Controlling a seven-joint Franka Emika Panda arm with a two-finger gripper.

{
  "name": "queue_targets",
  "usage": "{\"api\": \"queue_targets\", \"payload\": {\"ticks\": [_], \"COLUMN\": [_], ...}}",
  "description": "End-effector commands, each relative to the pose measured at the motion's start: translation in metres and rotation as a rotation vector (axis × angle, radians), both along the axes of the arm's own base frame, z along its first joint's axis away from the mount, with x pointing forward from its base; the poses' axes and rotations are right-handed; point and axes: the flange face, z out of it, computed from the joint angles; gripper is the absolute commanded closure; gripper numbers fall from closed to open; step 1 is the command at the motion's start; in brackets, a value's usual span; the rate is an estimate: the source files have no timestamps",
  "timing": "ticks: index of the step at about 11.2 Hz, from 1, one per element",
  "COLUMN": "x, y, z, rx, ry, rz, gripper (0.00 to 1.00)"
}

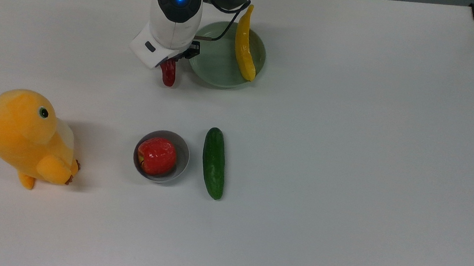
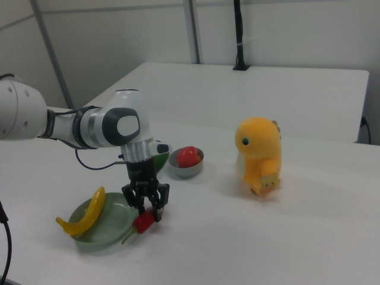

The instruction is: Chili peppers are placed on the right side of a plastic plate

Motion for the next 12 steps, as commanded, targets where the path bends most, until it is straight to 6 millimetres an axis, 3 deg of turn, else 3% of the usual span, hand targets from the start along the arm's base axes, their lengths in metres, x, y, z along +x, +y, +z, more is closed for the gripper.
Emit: {"api": "queue_targets", "payload": {"ticks": [1, 3, 6, 9, 12], "x": [-0.004, 0.0, 0.021, 0.034, 0.02], "y": [0.0, 0.002, 0.011, 0.041, 0.09], "z": [0.004, 0.017, 0.08, 0.145, 0.198], "rx": [-0.001, 0.007, 0.006, 0.123, 0.182], "ry": [-0.024, -0.052, -0.208, -0.363, -0.466], "rz": [0.018, 0.005, -0.084, -0.257, -0.297], "gripper": [0.0, 0.0, 0.0, 0.0, 0.0]}}
